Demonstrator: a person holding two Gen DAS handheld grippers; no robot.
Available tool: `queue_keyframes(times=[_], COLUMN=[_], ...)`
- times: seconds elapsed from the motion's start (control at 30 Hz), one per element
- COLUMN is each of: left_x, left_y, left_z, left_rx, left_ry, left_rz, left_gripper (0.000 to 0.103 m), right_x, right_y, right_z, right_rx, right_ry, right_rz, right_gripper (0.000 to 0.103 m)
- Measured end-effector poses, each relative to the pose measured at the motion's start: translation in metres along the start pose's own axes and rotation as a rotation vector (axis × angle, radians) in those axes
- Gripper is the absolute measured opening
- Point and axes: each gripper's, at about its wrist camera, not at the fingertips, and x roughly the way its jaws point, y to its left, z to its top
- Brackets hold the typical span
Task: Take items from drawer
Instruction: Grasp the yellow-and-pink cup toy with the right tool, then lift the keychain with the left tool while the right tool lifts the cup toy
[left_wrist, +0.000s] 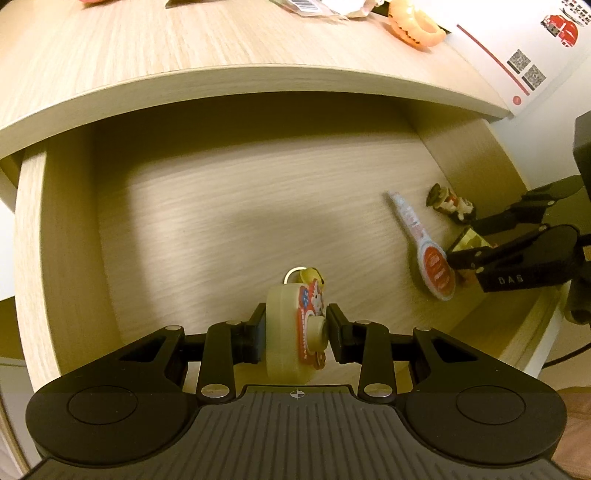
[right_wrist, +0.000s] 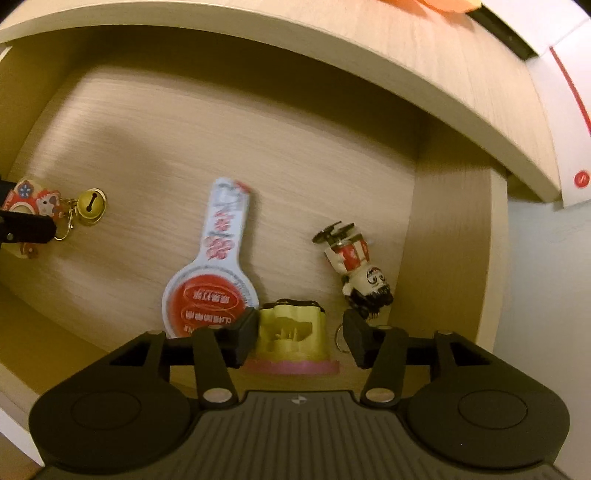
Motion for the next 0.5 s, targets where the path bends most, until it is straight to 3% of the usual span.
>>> queue_keyframes(times=[0.1,0.5], left_x=[0.0,0.001], left_y=[0.001,-0.003], left_z=[0.0,0.002], left_rx=[-0.002,0.006], left_ry=[0.0,0.013], left_rz=[0.002,0.008], left_gripper=[0.037,0.037], right_x=[0.006,-0.014], right_y=[-0.006,0.003], right_z=[0.001,-0.005], right_rx=[0.018,0.024], right_ry=[0.021,-0.065], right_rz=[0.025,0.078], right_gripper=[0.042,0.042])
